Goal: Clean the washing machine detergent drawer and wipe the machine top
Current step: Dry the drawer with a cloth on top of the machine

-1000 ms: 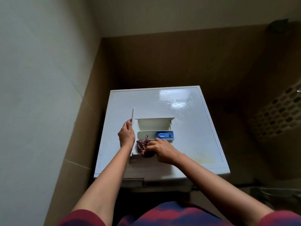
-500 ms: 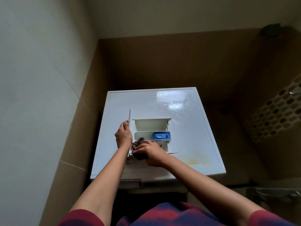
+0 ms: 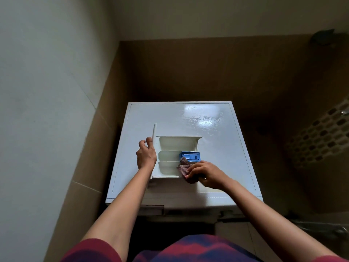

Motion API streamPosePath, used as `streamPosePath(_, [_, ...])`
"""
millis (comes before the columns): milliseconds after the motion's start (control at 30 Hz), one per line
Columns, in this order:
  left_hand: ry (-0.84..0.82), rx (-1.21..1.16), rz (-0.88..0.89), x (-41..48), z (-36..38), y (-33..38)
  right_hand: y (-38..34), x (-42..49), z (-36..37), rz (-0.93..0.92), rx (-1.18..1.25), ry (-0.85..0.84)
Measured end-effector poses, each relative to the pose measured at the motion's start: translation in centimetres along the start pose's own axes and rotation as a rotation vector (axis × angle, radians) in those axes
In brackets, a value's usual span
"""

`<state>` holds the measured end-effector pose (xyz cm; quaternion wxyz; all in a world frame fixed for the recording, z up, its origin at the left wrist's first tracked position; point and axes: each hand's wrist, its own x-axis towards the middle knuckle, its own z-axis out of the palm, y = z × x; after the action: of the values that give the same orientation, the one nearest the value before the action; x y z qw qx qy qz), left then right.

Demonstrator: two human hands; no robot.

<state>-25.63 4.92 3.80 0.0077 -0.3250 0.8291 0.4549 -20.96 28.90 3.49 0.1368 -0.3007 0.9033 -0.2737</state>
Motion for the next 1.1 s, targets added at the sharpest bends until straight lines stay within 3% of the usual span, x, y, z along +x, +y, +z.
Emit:
streamPosePath(67, [0.006,-0.001,-0.002,0.0,0.0,-0.1,1.1,-0.6,-1.4,0.023,-0.101,-0.035])
streamPosePath(133, [0.007,0.001,-0.001,0.0,0.0,-0.1,1.9,-1.0,-2.4,0.094,-0.15,0.04])
streamPosePath(267, [0.002,0.001,-0.009,0.1,0.1,-0.1,0.5,1.1,-3.1,0.436,0.544,0.454])
streamPosePath(333, [0.004,0.01,-0.01,0.1,0.1,-0.1,-0.6,3.7,-3.3,0.522,0.548,0.672])
streamPosePath(400, [0.006,0.022,-0.01,0.2,0.1,-0.1,-2.0,6.3,-3.3,0.517,0.478,0.743])
streamPosePath(500, [0.006,0.028,-0.002,0.3,0.2,-0.2,-4.1,10.0,-2.3,0.414,0.403,0.688])
streamPosePath(633, [-0.006,0.042,-0.002,0.4,0.3,-0.4,-4.2,13.4,0.2,0.308,-0.006,0.203])
streamPosePath(700, [-0.014,0.056,-0.01,0.6,0.4,-0.4,-3.2,13.9,0.8,0.298,-0.172,0.07])
streamPosePath(900, [-0.046,0.063,-0.076,0.7,0.2,-0.4,-0.5,12.6,-0.4,0.294,-0.156,0.236])
streamPosePath(1100, [-0.06,0.105,-0.123,0.4,0.0,-0.2,3.4,9.4,-3.3,0.634,0.024,0.307])
